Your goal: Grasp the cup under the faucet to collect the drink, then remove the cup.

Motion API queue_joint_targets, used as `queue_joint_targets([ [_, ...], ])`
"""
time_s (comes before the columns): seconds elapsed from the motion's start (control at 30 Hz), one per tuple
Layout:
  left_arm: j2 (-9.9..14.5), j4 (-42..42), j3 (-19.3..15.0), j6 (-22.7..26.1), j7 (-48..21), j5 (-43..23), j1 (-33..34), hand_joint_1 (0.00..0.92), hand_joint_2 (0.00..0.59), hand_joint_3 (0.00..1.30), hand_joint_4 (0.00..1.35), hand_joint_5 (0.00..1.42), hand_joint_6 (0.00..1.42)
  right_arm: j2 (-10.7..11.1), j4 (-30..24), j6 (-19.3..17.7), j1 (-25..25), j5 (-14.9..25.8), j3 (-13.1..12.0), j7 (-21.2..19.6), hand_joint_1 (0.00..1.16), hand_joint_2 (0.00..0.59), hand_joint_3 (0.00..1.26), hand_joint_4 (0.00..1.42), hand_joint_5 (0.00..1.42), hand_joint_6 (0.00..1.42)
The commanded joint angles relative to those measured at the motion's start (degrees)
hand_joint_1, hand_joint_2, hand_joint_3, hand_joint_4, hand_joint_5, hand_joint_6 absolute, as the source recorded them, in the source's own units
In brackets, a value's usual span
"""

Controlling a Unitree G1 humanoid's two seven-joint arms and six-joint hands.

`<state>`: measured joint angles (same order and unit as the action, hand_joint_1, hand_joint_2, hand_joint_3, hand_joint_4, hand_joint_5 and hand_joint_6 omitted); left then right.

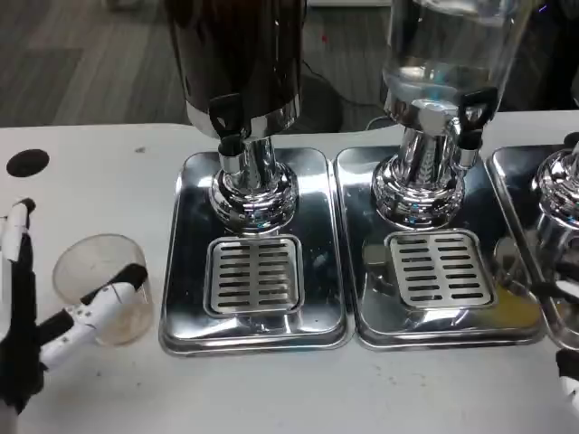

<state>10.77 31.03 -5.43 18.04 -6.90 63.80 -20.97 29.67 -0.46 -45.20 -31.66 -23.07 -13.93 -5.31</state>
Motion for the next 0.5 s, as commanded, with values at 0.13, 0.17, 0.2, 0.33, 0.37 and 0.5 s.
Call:
queue_joint_targets([
  [0.13, 3.0, -6.9, -1.0, 3.8, -0.8, -1.8, 5.5, 0.000, 0.045, 0.07, 0.01, 0.24, 0.49, 0.3, 0.4, -1.8, -0.9, 1.5, -0.6, 1.1, 0.53, 0.493, 0.25, 0.10, 0.06, 0.00],
  [0.17, 3.4, -7.7, -0.9, 4.1, -0.8, -1.9, 6.0, 0.000, 0.045, 0.07, 0.01, 0.24, 0.49, 0.3, 0.5, -1.9, -0.9, 1.6, -0.7, 1.3, 0.53, 0.492, 0.25, 0.10, 0.06, 0.00],
  [0.2, 3.6, -8.1, -0.7, 4.4, -0.7, -2.0, 6.3, 0.000, 0.045, 0.07, 0.01, 0.24, 0.49, 0.3, 0.7, -2.0, -0.9, 1.8, -0.7, 1.4, 0.53, 0.491, 0.25, 0.10, 0.06, 0.00],
  [0.33, 4.8, -11.0, 0.5, 5.1, -0.7, -1.5, 8.2, 0.031, 0.043, 0.07, 0.01, 0.25, 0.49, 0.3, 1.1, -2.7, -1.1, 2.2, -0.7, 1.8, 0.52, 0.490, 0.25, 0.10, 0.06, 0.00],
  [0.37, 5.1, -11.5, 0.9, 5.3, -0.7, -1.5, 8.6, 0.034, 0.044, 0.07, 0.01, 0.26, 0.49, 0.3, 1.2, -2.8, -1.1, 2.3, -0.8, 1.9, 0.52, 0.489, 0.25, 0.10, 0.06, 0.00],
  [0.5, 5.9, -13.3, 2.9, 6.0, -0.7, -0.2, 10.3, 0.106, 0.051, 0.07, 0.02, 0.27, 0.52, 0.2, 2.0, -3.8, -1.4, 3.0, -0.9, 2.2, 0.50, 0.499, 0.26, 0.10, 0.06, 0.00],
])
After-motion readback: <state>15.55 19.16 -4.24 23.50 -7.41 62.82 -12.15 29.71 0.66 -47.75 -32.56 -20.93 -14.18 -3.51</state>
